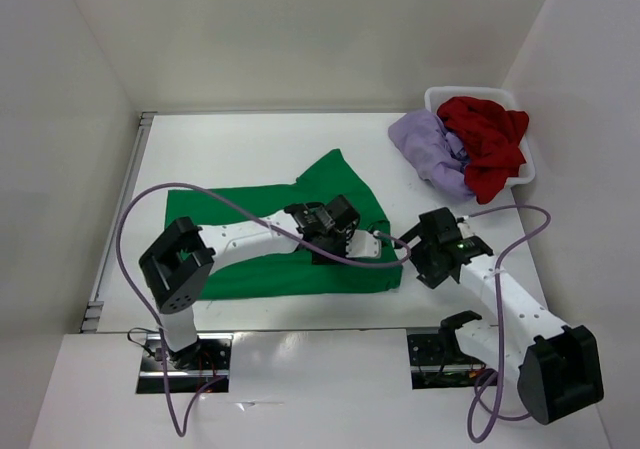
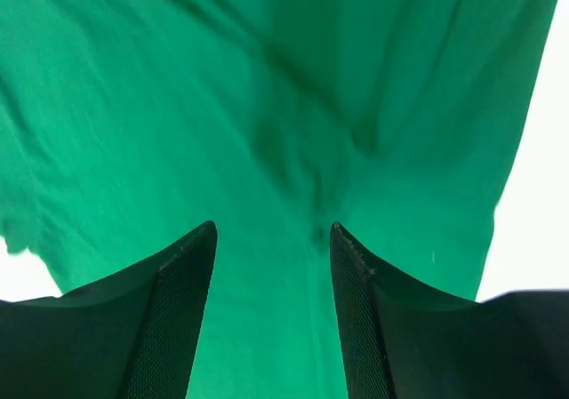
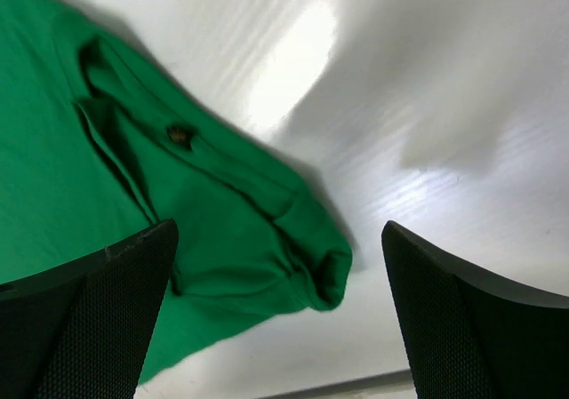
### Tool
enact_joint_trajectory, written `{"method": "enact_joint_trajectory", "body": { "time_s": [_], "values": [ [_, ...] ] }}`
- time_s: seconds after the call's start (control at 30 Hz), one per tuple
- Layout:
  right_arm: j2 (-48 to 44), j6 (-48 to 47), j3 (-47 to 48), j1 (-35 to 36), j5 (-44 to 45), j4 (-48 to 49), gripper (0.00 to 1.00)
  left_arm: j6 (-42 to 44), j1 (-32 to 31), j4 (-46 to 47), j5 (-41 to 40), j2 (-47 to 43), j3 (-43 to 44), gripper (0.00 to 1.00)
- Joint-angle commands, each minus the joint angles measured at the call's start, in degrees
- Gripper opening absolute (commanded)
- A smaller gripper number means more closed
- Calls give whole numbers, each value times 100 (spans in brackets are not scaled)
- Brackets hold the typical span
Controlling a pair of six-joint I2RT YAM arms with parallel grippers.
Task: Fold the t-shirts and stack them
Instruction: Fold the flattened tshirt in 1/3 of the way
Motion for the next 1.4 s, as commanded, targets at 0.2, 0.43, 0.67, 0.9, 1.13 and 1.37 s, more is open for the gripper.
{"method": "enact_joint_trajectory", "body": {
  "time_s": [0.2, 0.43, 0.67, 0.9, 1.13, 1.37],
  "values": [
    [-119, -315, 59, -594, 62, 486, 100, 49, -162, 132, 1238, 214, 186, 54],
    [-119, -367, 7, -822, 115, 539, 100, -55, -162, 176, 1362, 327, -70, 49],
    [-303, -367, 7, -822, 115, 539, 100, -108, -162, 378, 1169, 380, -210, 40],
    [-356, -315, 7, -770, 115, 539, 100, -346, -162, 545, 1283, 556, -210, 29],
    [-409, -315, -46, -769, 115, 539, 100, -407, -162, 545, 1169, 504, -210, 20],
    [-532, -315, -46, -769, 115, 539, 100, -407, -162, 668, 774, 389, -325, 6]
  ]
}}
